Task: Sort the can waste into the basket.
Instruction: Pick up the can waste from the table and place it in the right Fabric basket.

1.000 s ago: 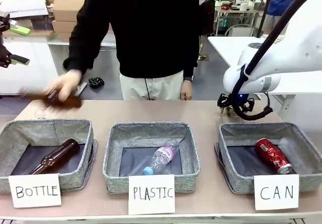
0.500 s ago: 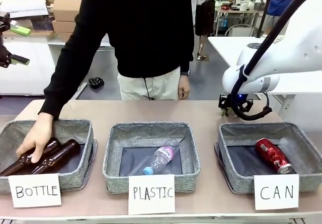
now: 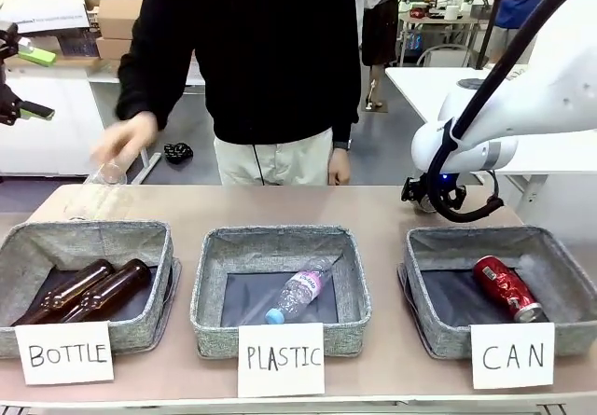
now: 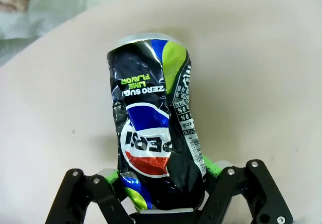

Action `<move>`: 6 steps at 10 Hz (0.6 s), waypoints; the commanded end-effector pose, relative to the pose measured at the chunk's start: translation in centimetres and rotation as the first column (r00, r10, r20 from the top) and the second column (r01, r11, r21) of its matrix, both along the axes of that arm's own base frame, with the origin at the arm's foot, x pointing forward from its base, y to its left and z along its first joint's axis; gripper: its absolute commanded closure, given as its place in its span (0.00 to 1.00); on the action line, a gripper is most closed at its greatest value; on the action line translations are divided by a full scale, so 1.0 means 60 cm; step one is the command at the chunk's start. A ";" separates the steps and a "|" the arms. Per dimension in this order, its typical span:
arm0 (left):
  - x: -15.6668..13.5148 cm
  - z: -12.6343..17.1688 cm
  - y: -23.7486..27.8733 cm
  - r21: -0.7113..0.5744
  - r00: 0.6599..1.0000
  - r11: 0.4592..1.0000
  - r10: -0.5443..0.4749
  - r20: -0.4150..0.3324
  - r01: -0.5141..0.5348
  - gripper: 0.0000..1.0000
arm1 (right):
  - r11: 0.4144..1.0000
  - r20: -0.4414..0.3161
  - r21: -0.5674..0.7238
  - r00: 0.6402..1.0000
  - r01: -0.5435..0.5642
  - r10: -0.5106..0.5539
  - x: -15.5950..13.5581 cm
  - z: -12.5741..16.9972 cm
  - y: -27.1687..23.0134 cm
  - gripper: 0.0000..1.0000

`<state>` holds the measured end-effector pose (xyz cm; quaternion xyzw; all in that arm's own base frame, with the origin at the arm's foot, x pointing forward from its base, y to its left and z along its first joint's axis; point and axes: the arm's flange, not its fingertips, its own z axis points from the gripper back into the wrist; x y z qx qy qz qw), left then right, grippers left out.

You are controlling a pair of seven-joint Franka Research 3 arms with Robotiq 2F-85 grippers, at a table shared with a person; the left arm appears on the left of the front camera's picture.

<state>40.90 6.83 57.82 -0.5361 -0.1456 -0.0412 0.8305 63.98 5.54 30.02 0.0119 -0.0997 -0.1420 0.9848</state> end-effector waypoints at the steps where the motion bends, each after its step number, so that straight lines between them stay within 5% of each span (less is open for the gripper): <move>1: -0.005 0.004 -0.001 0.004 1.000 1.000 -0.002 -0.006 0.002 0.02 | 1.000 0.008 -0.025 1.000 0.006 -0.006 0.003 0.003 0.001 1.00; 4: -0.005 0.004 -0.001 0.004 1.000 1.000 -0.002 -0.006 0.002 0.02 | 1.000 0.023 -0.015 1.000 0.010 -0.009 -0.011 0.021 -0.005 1.00; 5: -0.005 0.004 -0.001 0.004 1.000 1.000 -0.002 -0.006 0.002 0.02 | 1.000 0.050 0.003 0.999 -0.008 0.008 -0.048 0.077 -0.011 1.00; 6: -0.005 0.004 -0.001 0.004 1.000 1.000 -0.002 -0.006 0.002 0.02 | 0.999 -0.025 -0.015 0.999 -0.037 0.037 -0.101 0.148 -0.020 1.00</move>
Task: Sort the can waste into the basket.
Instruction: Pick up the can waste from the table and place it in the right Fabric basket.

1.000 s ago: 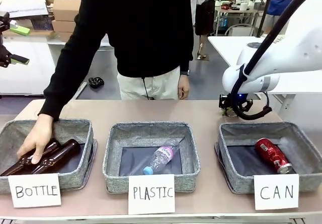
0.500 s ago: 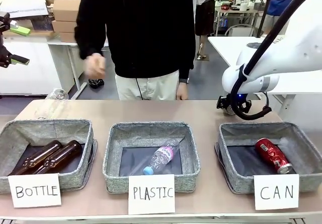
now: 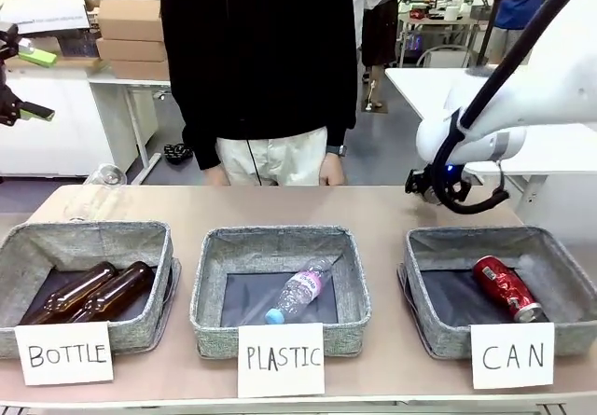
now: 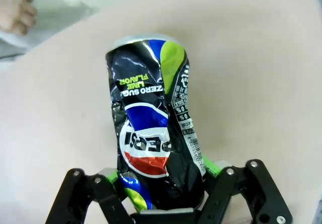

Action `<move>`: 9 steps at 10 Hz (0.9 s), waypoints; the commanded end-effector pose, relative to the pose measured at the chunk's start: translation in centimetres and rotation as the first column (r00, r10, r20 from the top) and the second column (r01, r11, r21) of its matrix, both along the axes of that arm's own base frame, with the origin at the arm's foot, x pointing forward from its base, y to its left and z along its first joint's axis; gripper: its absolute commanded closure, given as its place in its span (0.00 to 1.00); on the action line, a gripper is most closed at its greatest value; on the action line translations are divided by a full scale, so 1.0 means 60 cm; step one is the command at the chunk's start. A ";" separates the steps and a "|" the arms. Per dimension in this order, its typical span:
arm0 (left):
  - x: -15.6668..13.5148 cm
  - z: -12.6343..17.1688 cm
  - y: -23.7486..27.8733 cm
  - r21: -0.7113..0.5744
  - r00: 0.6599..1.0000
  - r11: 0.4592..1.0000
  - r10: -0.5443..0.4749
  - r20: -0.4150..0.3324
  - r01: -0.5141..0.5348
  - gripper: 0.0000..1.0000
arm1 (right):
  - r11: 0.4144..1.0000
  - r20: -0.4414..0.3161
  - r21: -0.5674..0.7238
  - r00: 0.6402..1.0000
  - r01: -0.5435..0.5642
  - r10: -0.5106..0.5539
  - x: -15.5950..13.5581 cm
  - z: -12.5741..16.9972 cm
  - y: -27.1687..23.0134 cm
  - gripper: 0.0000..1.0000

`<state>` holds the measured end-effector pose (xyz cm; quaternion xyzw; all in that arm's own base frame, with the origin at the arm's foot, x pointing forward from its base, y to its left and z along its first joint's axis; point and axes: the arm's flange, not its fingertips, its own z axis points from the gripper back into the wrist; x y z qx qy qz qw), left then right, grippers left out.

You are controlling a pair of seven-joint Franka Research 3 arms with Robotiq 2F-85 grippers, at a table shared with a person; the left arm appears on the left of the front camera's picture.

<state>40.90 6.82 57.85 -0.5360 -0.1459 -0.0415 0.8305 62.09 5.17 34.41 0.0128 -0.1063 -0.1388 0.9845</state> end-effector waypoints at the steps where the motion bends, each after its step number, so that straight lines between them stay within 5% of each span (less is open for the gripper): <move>1: -0.005 0.003 -0.001 0.004 1.000 1.000 -0.002 -0.007 0.002 0.02 | 0.993 -0.016 -0.048 0.994 -0.109 0.108 -0.147 0.146 -0.023 1.00; 2: -0.005 0.003 -0.001 0.004 1.000 1.000 -0.002 -0.007 0.002 0.02 | 0.978 0.021 -0.010 0.978 -0.207 0.207 -0.223 0.201 -0.042 1.00; 4: -0.005 0.003 -0.001 0.004 1.000 1.000 -0.002 -0.007 0.002 0.02 | 0.788 0.056 0.135 0.799 -0.600 0.599 -0.378 0.249 -0.112 1.00; 7: -0.005 0.003 -0.001 0.004 1.000 1.000 -0.002 -0.007 0.002 0.02 | 0.656 0.095 0.142 0.670 -0.741 0.736 -0.484 0.219 -0.130 1.00; 9: -0.005 0.003 -0.001 0.004 1.000 1.000 -0.002 -0.007 0.002 0.02 | 0.615 0.129 0.170 0.637 -0.770 0.760 -0.497 0.205 -0.130 1.00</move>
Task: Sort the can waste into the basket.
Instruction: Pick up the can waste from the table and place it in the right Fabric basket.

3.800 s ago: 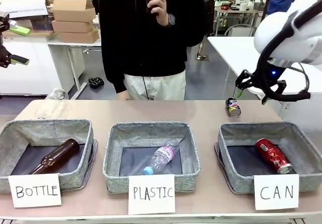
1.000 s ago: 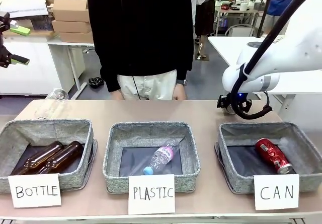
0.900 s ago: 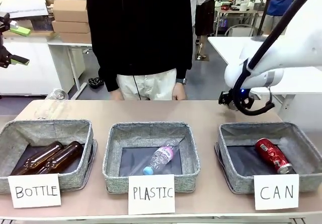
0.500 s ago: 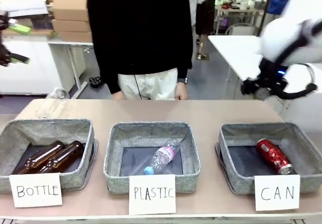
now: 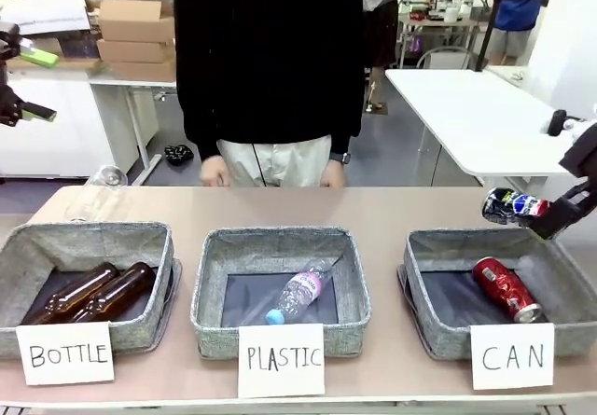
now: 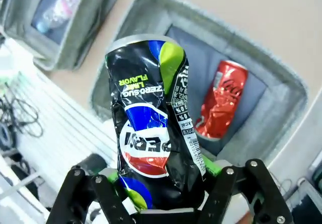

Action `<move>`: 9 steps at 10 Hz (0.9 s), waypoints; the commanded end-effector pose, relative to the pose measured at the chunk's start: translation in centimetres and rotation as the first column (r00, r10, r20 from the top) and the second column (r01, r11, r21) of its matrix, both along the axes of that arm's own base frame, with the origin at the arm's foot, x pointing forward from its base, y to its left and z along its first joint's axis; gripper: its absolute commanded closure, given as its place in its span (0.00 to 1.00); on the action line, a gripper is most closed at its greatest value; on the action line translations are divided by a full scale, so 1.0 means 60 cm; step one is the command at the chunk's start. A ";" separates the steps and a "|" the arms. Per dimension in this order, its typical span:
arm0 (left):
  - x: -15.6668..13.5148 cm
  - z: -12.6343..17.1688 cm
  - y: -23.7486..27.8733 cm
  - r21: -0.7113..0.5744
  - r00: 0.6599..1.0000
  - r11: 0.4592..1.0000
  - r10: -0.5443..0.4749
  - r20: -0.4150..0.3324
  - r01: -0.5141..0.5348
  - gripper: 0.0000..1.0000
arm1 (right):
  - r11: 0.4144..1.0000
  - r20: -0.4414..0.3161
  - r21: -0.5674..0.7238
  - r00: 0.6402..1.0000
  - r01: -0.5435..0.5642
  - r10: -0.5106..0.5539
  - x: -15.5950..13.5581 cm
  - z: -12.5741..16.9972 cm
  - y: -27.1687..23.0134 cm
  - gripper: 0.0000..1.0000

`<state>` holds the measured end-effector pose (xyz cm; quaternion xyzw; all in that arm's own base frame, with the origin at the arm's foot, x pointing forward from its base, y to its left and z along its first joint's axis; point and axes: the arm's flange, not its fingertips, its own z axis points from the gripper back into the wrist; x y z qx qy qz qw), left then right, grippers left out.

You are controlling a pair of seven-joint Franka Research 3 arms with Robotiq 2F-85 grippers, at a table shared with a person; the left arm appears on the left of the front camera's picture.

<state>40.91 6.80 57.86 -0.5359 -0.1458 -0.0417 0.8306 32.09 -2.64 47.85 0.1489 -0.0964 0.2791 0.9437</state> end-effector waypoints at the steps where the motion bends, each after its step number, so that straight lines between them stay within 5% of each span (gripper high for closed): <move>1: -0.005 0.003 -0.001 0.003 1.000 1.000 -0.001 -0.007 0.001 0.02 | 0.999 -0.009 0.033 1.000 -0.005 0.005 0.006 -0.020 -0.002 1.00; 3: -0.005 0.003 -0.001 0.003 1.000 1.000 -0.001 -0.007 0.001 0.02 | 0.999 -0.001 0.031 1.000 -0.027 0.027 0.015 -0.018 -0.003 1.00; 4: -0.005 0.003 -0.001 0.003 1.000 1.000 -0.001 -0.007 0.001 0.02 | 1.000 0.011 0.018 1.000 -0.018 0.018 0.017 -0.020 -0.002 0.16; 6: -0.005 0.003 -0.001 0.003 1.000 1.000 -0.001 -0.007 0.001 0.02 | 1.000 0.018 0.016 1.000 -0.017 0.016 0.020 -0.021 -0.001 0.00; 9: -0.005 0.003 -0.001 0.003 1.000 1.000 -0.001 -0.007 0.001 0.02 | 0.998 0.023 0.055 1.000 -0.005 0.004 0.035 -0.020 -0.006 0.00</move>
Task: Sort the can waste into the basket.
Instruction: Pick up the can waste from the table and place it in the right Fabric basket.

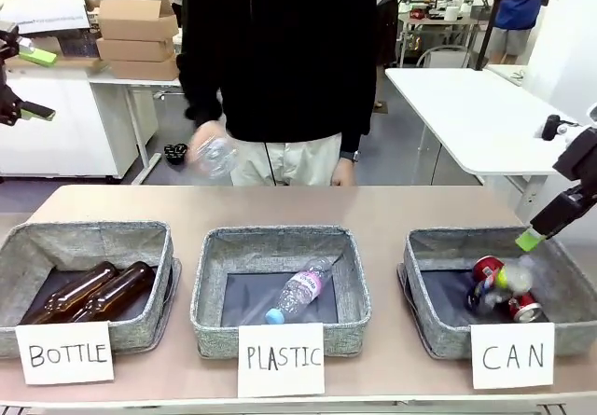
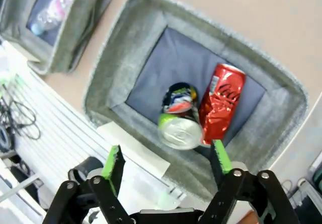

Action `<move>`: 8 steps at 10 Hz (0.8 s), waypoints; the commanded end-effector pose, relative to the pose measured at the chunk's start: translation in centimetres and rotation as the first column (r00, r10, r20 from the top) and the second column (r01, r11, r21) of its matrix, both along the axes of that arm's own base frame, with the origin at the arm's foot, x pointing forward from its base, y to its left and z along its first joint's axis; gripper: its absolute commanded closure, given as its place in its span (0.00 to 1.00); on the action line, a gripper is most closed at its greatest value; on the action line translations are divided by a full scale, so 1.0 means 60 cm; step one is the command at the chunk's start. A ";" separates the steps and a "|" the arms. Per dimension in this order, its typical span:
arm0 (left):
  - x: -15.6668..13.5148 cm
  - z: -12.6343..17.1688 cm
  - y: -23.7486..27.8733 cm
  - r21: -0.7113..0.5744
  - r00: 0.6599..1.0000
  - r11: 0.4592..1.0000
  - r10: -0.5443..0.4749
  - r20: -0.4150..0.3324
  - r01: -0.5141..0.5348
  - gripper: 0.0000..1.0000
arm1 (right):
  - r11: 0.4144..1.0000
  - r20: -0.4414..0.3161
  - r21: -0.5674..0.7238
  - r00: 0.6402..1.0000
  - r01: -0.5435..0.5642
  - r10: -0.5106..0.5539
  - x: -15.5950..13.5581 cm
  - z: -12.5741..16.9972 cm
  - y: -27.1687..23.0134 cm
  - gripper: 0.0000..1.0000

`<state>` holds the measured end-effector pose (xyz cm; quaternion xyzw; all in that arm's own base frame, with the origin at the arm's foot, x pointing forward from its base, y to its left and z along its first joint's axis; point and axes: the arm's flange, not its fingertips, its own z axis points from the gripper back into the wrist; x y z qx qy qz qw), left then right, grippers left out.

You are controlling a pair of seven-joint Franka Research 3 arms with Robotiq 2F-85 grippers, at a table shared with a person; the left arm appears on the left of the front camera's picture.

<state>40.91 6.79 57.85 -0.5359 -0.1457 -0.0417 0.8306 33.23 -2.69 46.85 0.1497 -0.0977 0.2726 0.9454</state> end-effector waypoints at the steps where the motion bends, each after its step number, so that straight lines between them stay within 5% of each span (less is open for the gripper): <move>1: -0.005 0.003 -0.001 0.003 1.000 1.000 -0.001 -0.006 0.001 0.02 | 0.998 0.026 0.065 1.000 -0.015 0.013 0.021 -0.001 -0.006 0.00; 4: -0.005 0.003 -0.001 0.003 1.000 1.000 -0.001 -0.006 0.001 0.02 | 0.992 0.044 0.130 0.999 -0.006 0.000 0.032 0.007 -0.006 0.00; 6: -0.005 0.003 -0.001 0.003 1.000 1.000 -0.001 -0.006 0.001 0.02 | 0.915 0.020 0.380 0.988 0.137 -0.156 0.049 0.038 -0.001 0.00; 7: -0.005 0.003 -0.001 0.003 1.000 1.000 -0.001 -0.006 0.001 0.02 | 0.650 -0.250 0.669 0.933 0.359 -0.258 0.051 0.080 0.018 0.00; 8: -0.005 0.003 -0.001 0.003 1.000 1.000 -0.001 -0.006 0.001 0.02 | 0.460 -0.370 0.815 0.927 0.352 -0.053 0.064 0.098 0.022 0.00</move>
